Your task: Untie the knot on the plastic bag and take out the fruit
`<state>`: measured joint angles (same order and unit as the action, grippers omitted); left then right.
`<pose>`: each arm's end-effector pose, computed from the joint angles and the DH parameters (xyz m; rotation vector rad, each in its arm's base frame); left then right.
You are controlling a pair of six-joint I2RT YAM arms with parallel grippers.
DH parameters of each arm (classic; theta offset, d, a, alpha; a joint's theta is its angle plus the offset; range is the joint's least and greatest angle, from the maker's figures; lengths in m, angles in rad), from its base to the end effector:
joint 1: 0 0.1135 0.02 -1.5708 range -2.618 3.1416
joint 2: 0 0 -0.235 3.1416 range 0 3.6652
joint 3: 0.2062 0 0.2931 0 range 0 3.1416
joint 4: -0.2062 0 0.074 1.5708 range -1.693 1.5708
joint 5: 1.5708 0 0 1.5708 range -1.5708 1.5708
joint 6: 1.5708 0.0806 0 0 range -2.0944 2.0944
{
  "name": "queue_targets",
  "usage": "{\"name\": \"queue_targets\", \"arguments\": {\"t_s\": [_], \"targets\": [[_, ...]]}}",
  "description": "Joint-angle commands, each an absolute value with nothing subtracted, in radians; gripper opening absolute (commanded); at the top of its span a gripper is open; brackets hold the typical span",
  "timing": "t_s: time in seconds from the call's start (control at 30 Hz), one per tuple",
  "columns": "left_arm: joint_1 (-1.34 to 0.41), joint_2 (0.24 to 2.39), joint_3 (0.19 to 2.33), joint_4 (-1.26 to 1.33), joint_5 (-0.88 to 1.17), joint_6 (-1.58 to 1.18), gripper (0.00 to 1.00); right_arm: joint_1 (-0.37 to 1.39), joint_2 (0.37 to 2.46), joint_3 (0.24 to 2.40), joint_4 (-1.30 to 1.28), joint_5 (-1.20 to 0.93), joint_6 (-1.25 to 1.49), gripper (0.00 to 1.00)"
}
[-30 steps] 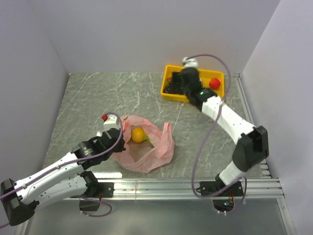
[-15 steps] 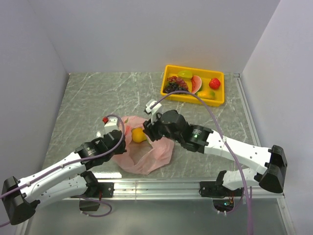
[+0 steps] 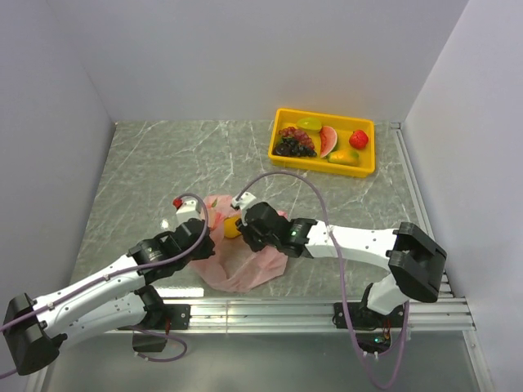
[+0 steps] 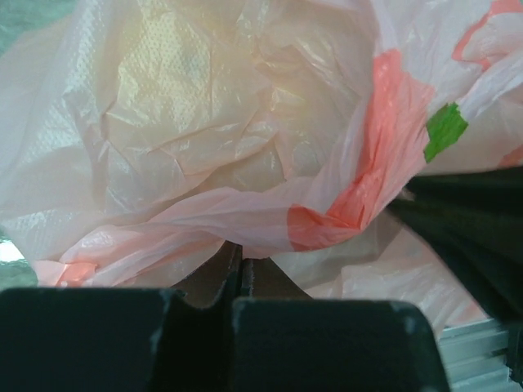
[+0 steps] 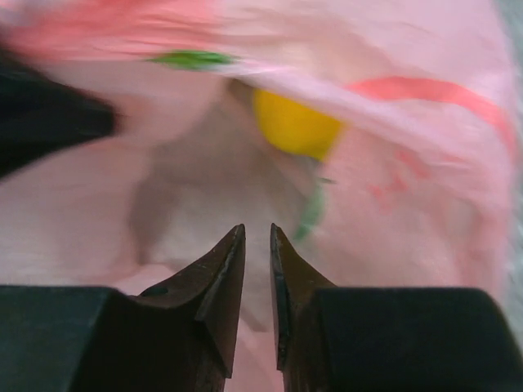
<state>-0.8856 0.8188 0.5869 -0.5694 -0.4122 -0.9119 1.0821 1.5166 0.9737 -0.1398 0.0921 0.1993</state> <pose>0.1866 -0.1773 0.1714 -0.2269 2.3171 -0.4332 0.1960 0.3529 0.1540 -0.9433 2.1154 0.5729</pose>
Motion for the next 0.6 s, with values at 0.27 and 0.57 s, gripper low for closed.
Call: {"name": "queue_targets", "arguments": {"t_s": [0.27,0.57], "targets": [[-0.884,0.876,0.532,-0.394,-0.264,-0.899,0.01,0.944,1.434,0.793,-0.16,0.405,0.402,0.38],[-0.884,0.919,0.511,-0.353,-0.219,-0.891,0.01,0.758,1.442,0.654,-0.014,0.168,0.548,0.01]]}}
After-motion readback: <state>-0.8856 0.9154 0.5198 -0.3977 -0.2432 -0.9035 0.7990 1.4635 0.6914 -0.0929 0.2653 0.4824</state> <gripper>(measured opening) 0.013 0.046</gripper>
